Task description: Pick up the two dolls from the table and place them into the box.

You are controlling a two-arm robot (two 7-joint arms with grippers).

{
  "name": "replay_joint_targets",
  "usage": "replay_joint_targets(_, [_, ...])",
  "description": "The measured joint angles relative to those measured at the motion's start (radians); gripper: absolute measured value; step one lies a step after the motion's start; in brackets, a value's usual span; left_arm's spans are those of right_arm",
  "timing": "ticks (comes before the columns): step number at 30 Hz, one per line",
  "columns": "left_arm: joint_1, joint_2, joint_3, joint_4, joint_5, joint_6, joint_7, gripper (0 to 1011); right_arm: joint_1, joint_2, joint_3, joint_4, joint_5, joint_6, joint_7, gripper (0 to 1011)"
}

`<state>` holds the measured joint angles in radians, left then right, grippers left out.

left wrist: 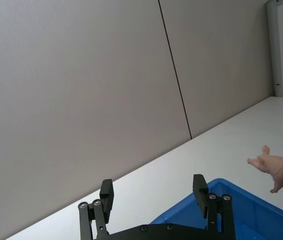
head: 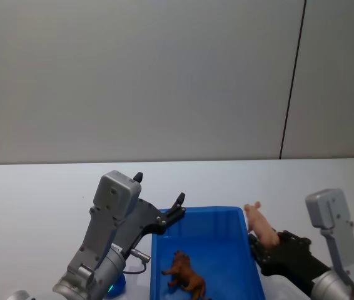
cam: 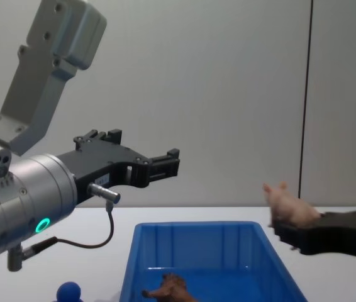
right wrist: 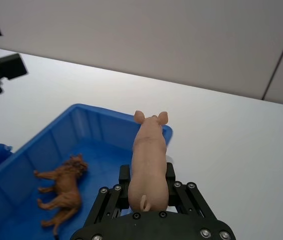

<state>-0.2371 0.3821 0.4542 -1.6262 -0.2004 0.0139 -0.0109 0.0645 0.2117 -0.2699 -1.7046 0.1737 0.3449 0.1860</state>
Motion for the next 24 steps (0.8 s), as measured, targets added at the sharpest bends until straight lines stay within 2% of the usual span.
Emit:
replay_joint_targets(8, [0.0, 0.0, 0.0, 0.0, 0.0, 0.0, 0.0, 1001, 0.032, -0.019, -0.016, 0.016, -0.014, 0.001, 0.069, 374])
replay_joint_targets(11, [0.0, 0.0, 0.0, 0.0, 0.0, 0.0, 0.0, 1001, 0.04, -0.025, -0.022, 0.022, -0.019, 0.005, 0.088, 402])
replay_joint_targets(13, [0.0, 0.0, 0.0, 0.0, 0.0, 0.0, 0.0, 1001, 0.044, -0.028, -0.025, 0.024, -0.021, 0.007, 0.094, 500])
replay_joint_targets(19, [0.0, 0.0, 0.0, 0.0, 0.0, 0.0, 0.0, 1001, 0.052, -0.036, -0.033, 0.031, -0.027, 0.017, 0.105, 668])
replay_joint_targets(22, [0.0, 0.0, 0.0, 0.0, 0.0, 0.0, 0.0, 1001, 0.053, -0.037, -0.035, 0.032, -0.028, 0.021, 0.1, 801])
replay_joint_targets(24, [0.0, 0.0, 0.0, 0.0, 0.0, 0.0, 0.0, 1001, 0.051, -0.037, -0.035, 0.032, -0.028, 0.023, 0.094, 841])
